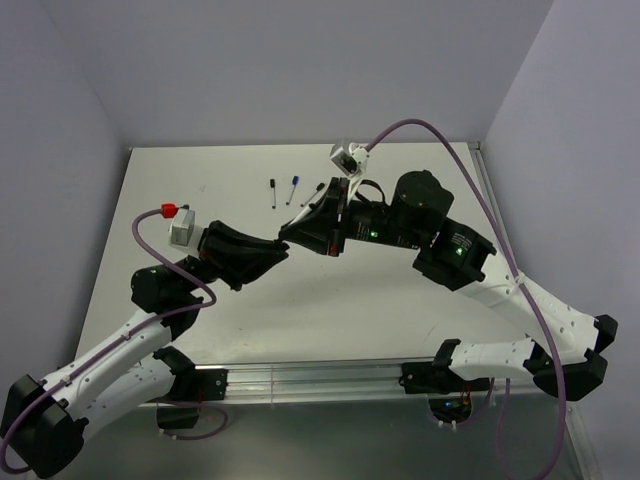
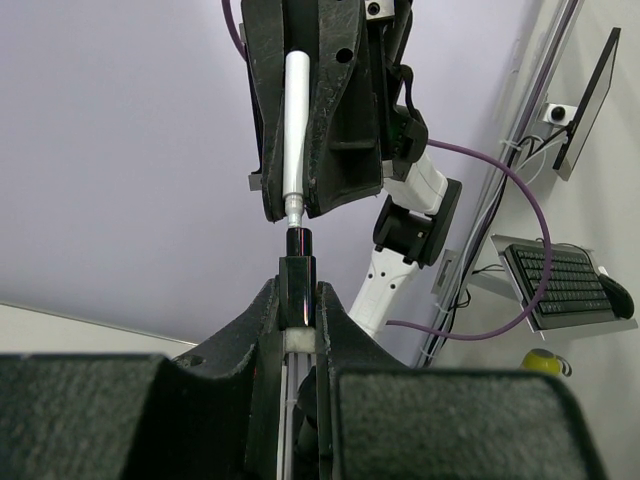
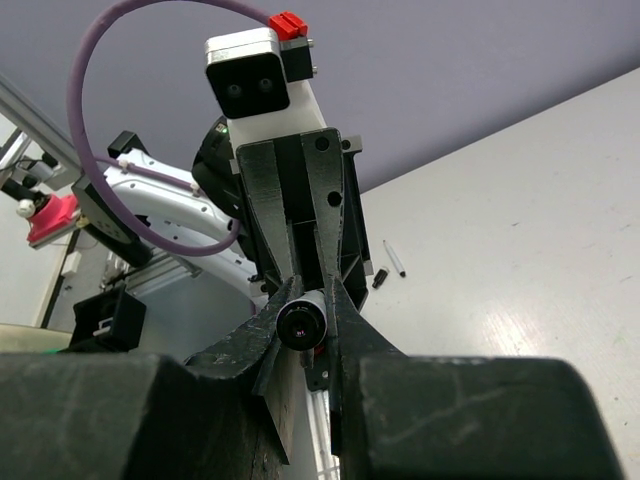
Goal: Insert the pens into the pen caps
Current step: Place the pen at the center of the board.
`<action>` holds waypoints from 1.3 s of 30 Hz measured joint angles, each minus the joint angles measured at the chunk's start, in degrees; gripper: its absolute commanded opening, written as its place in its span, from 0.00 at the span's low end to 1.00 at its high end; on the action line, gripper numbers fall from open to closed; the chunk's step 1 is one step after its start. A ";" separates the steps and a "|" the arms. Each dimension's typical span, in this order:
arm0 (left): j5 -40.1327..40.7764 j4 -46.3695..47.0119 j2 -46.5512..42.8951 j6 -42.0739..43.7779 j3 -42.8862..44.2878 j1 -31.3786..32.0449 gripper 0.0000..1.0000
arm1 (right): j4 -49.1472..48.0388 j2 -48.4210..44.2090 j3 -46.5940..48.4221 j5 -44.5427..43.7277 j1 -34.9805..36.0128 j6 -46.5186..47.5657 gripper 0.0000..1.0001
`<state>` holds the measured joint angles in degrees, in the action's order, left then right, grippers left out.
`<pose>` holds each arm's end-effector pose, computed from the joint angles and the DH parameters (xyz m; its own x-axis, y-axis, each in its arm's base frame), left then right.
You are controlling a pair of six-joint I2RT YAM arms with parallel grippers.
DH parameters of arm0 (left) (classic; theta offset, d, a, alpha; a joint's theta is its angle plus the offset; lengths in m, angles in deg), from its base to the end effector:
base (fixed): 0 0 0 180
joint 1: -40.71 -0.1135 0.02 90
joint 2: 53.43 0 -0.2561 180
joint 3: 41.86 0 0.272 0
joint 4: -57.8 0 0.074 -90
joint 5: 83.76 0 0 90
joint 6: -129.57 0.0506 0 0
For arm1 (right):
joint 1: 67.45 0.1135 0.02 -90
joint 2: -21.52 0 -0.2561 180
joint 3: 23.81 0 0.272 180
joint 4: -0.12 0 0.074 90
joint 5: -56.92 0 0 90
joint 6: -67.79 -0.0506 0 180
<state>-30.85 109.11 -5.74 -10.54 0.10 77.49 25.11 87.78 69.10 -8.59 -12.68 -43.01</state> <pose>0.1406 -0.1432 0.3574 -0.2590 -0.5706 -0.7794 0.9620 -0.0805 -0.2608 0.1444 0.2408 0.4734 -0.3332 0.0883 -0.9387 -0.9243 0.1659 0.3437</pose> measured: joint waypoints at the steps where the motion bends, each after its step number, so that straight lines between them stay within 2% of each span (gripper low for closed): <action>1: 0.09 0.02 0.00 0.04 -0.07 0.00 0.00 | 0.07 0.07 0.09 -0.09 0.02 0.13 0.00; 10: 2.47 -0.52 0.22 1.36 -1.36 -0.33 0.00 | 0.59 1.33 0.28 -2.80 0.02 0.74 0.00; 18: 9.22 -7.17 0.39 3.21 -6.32 -0.50 0.00 | 0.83 3.67 -4.17 -6.97 -3.06 -2.45 0.00; 21: 14.08 -13.42 -0.55 3.80 -8.44 -0.55 0.00 | 1.62 6.86 -5.29 -6.73 -5.81 -4.35 0.00; 26: 25.59 -29.29 -4.17 3.23 -9.68 -0.04 0.00 | 2.14 13.31 -6.23 -8.87 -8.74 -5.57 0.00; 31: 40.33 -42.58 -6.88 0.59 -7.04 0.28 0.00 | 2.69 20.57 -14.19 -13.60 -9.90 -8.28 0.00; 35: 47.95 -50.58 -3.08 -2.38 -2.89 0.31 0.00 | 3.45 25.75 -18.84 -15.65 -9.92 -11.30 0.00; 39: 54.23 -59.23 5.81 -6.03 1.77 0.28 0.00 | 1.70 28.52 -20.55 -16.94 -9.92 -16.06 0.00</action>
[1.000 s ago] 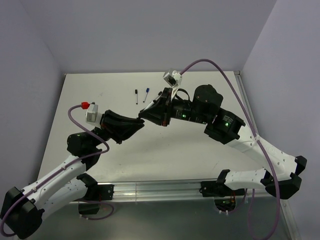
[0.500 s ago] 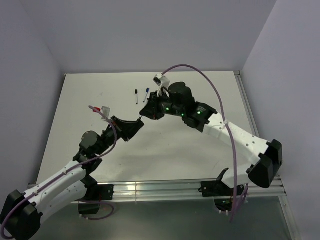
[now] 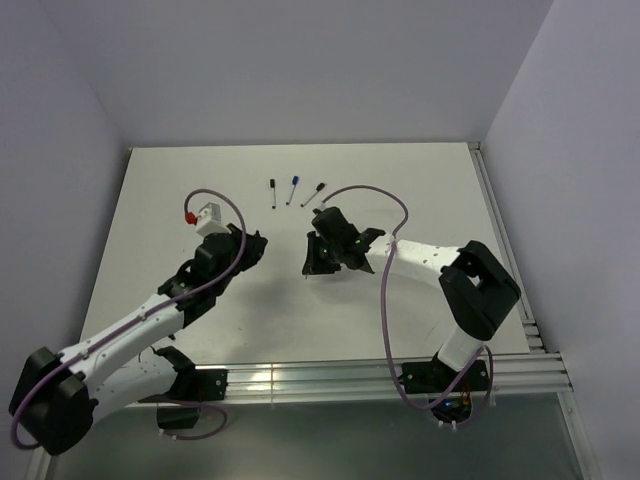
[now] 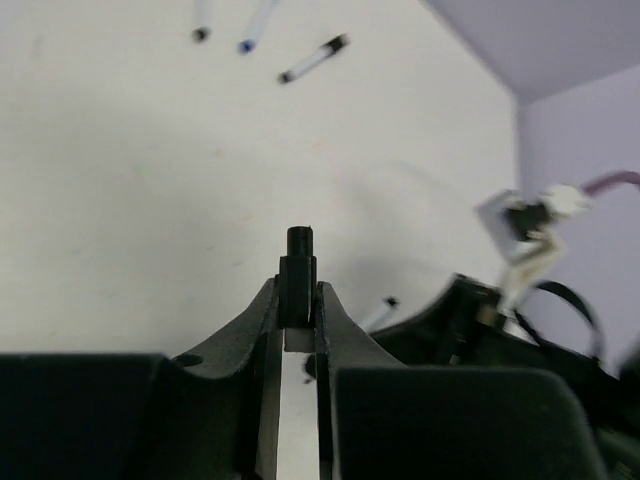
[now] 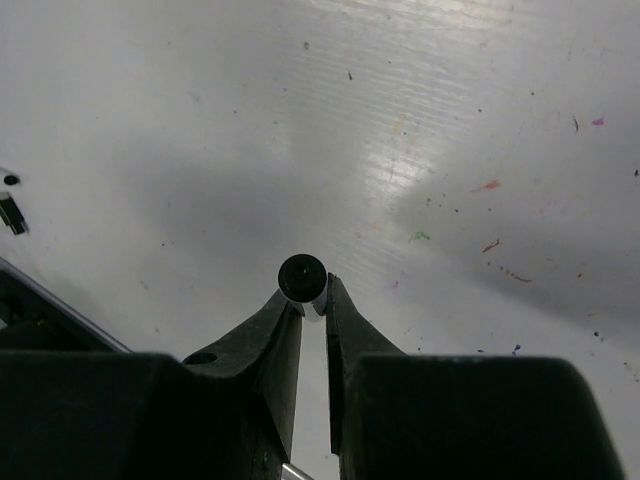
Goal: Insert the pens into the pen caps
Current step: Place the pen at the center of the board.
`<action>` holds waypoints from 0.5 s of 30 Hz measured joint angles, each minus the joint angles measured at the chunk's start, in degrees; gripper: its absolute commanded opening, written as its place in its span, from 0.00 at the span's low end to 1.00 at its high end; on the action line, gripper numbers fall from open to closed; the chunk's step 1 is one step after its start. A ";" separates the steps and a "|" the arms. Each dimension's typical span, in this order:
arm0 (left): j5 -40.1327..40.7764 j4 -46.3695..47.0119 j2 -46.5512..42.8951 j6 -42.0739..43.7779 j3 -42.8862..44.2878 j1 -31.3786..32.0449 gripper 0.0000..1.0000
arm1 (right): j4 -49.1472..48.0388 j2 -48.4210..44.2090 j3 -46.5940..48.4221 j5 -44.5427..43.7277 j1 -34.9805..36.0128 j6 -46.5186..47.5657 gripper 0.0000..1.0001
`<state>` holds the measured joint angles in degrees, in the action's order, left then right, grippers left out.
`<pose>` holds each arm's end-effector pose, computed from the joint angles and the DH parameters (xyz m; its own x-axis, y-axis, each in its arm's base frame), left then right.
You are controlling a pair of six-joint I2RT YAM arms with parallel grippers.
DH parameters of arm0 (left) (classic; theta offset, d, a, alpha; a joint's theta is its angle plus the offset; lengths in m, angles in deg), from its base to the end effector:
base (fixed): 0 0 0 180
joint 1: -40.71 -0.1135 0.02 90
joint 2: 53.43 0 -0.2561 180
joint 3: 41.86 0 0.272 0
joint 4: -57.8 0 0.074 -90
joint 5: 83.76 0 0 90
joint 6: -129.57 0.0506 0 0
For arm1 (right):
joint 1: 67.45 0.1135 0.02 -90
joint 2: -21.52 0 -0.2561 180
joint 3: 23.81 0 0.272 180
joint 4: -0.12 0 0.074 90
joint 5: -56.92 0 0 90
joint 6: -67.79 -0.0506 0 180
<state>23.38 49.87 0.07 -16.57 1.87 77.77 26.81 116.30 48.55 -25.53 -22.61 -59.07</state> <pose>0.2103 -0.1401 0.2360 -0.4273 -0.6716 -0.6052 -0.0054 0.6713 -0.7412 0.2605 0.2685 0.1711 -0.8848 -0.0412 -0.4642 -0.2865 0.8337 0.4721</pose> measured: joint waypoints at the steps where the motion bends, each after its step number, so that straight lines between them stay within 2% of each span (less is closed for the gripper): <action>1: 1.07 -1.51 2.29 -0.68 0.74 0.00 0.00 | -1.01 0.26 -0.79 -0.24 0.00 -1.33 0.00; 6: 2.97 -6.29 9.70 -2.62 1.25 0.00 0.00 | -5.18 1.62 -4.96 -2.25 0.15 -8.00 0.00; 11: 2.69 -5.99 13.31 -3.32 1.25 0.00 0.00 | -7.10 3.30 -7.96 -4.66 1.01 -13.66 0.00; 15: 1.97 -4.70 16.76 -3.34 1.27 0.00 0.00 | -9.35 3.39 -9.42 -5.18 1.33 -16.76 0.09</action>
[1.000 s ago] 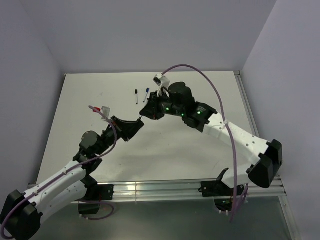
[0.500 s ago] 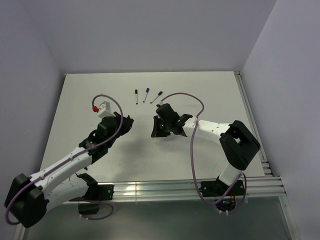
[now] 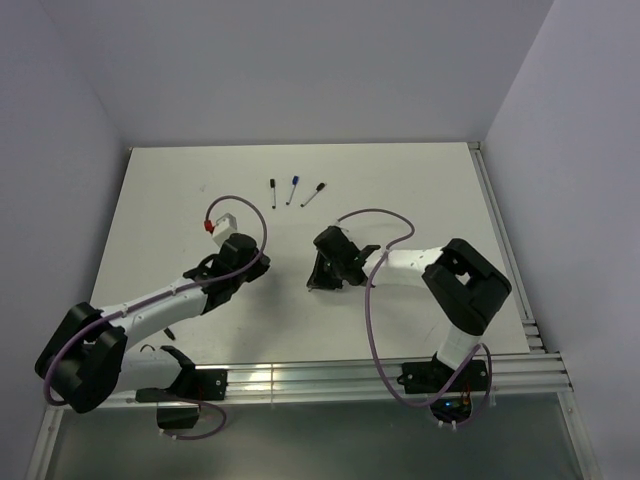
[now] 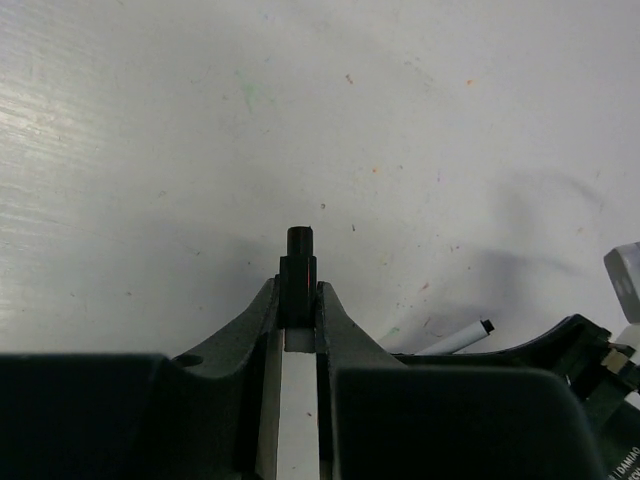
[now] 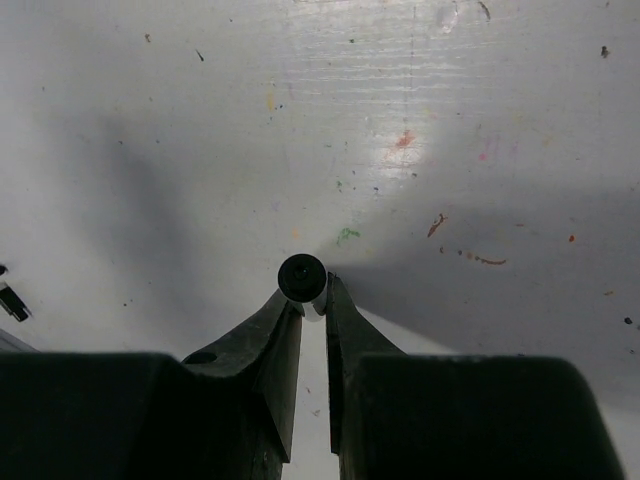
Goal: Insert the pens into the pen caps
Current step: Place the pen at the center of the board.
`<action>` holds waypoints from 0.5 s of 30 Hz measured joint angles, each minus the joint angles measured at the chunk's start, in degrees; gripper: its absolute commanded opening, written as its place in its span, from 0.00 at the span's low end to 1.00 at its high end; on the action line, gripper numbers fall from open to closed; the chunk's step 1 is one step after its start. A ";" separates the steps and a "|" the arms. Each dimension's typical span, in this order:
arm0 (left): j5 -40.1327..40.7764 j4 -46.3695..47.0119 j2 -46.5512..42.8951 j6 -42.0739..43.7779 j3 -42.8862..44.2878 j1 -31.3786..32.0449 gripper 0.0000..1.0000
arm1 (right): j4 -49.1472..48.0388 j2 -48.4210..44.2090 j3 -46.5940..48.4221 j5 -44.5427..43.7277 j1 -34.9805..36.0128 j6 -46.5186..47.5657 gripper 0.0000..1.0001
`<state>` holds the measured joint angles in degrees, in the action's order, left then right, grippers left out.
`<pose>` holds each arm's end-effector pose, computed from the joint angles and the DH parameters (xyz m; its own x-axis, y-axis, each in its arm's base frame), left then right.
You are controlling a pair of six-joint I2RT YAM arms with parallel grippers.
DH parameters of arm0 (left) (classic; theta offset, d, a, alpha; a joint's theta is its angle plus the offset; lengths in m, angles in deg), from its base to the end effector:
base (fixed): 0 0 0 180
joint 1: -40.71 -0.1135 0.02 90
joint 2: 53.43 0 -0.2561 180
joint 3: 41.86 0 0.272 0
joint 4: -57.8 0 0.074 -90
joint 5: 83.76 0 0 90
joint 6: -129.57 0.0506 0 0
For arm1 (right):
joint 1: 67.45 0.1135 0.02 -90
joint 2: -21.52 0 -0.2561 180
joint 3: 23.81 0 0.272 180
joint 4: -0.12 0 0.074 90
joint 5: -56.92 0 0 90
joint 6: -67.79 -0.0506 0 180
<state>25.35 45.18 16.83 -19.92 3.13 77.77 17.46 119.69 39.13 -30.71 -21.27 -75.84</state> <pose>0.2299 -0.1529 0.1636 -0.5618 -0.5959 -0.5739 -0.2378 0.7807 -0.5778 0.2438 0.2571 0.1112 -0.9205 0.2027 -0.3340 0.0049 0.8608 0.5089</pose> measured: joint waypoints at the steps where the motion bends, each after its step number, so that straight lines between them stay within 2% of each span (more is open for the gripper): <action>1: -0.26 0.15 0.79 0.00 0.02 0.00 0.00 | -0.39 0.07 -0.24 -0.04 0.02 -0.50 0.11; 2: -0.48 0.39 1.51 0.00 0.02 0.00 0.00 | -1.14 0.26 -0.55 0.00 0.04 -1.33 0.14; 3: -0.81 0.57 2.10 0.00 0.04 0.00 0.00 | -1.64 0.28 -0.72 0.00 0.04 -1.57 0.20; 9: -1.77 1.07 3.58 0.02 1.16 0.00 0.00 | -4.00 0.31 -1.55 0.26 0.09 -3.02 0.34; 15: -2.16 1.86 4.70 0.04 2.03 0.00 0.00 | -4.57 -0.15 -1.73 0.17 0.13 -3.08 0.41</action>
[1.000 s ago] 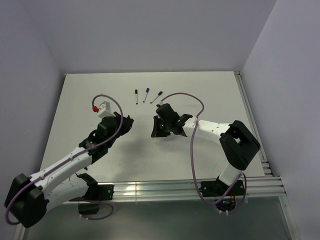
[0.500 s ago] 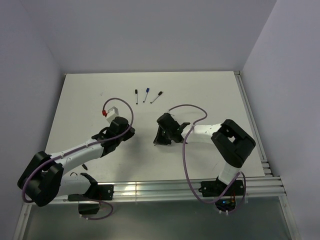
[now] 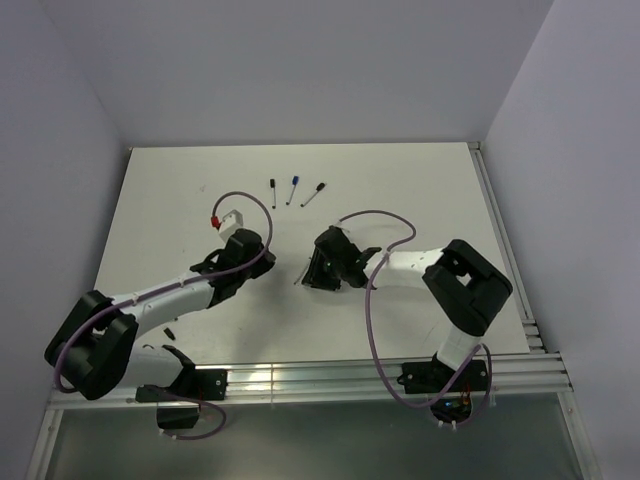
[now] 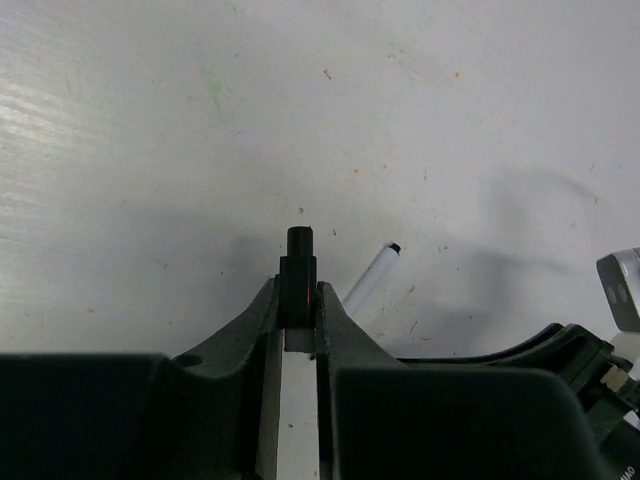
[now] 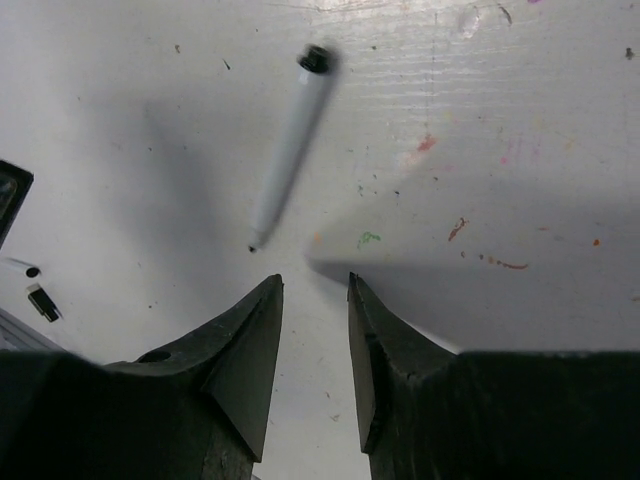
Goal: Insert the pens into the pen caps
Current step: Place the pen at the center of the board, then pick up the pen from the center of the board.
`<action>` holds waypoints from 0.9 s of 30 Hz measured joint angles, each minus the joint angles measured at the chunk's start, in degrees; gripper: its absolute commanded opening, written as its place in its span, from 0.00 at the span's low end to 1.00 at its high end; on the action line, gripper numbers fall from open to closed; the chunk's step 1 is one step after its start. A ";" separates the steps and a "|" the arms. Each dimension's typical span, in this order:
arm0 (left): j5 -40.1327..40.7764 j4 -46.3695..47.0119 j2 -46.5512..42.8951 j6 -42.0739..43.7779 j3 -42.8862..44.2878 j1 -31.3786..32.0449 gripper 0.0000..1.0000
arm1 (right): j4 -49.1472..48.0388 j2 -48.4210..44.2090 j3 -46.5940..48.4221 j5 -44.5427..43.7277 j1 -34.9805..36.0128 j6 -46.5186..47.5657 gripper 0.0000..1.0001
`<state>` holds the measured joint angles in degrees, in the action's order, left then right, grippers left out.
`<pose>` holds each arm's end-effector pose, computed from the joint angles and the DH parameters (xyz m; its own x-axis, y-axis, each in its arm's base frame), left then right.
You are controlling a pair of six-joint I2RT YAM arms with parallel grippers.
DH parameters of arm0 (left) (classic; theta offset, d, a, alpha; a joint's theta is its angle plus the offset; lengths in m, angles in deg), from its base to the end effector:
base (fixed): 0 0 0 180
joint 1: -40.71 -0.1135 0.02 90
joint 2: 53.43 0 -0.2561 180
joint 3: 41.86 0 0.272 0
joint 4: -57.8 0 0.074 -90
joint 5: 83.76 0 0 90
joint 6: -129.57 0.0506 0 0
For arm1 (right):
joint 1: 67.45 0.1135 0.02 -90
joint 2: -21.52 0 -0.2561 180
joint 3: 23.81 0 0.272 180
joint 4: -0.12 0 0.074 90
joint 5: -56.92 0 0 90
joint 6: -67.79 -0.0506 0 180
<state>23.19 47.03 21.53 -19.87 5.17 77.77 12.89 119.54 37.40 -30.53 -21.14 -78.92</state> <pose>0.2398 -0.1626 0.1569 -0.5937 -0.5838 -0.5538 -0.2289 0.7823 -0.5793 0.2431 0.2577 0.1093 -0.9091 0.2572 -0.3276 0.0322 0.8275 0.5606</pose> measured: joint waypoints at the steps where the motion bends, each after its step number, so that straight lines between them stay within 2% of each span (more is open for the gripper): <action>1: -0.02 0.04 0.70 0.00 0.39 0.00 0.00 | 0.22 -0.24 -0.11 -0.04 0.00 0.13 0.40; 5: -0.07 0.46 6.54 0.00 3.98 -0.13 0.00 | 2.19 -2.10 -0.90 -1.42 0.04 1.09 0.41; 14: 2.97 -2.01 27.06 -1.42 19.56 -1.07 0.00 | 9.57 -12.11 0.00 -7.21 0.07 6.38 0.41; 21: 4.33 -3.41 29.33 -2.82 22.29 -1.81 0.00 | 12.76 -16.04 1.27 -8.76 0.04 9.94 0.41; 27: 3.32 1.77 27.63 -2.40 18.10 -1.90 0.00 | 15.26 -18.08 2.27 -9.18 -0.66 12.79 0.42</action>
<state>26.51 48.80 49.16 -22.28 23.26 75.87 28.15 101.46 39.68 -39.71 -21.80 -66.13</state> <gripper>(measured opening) 0.175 0.414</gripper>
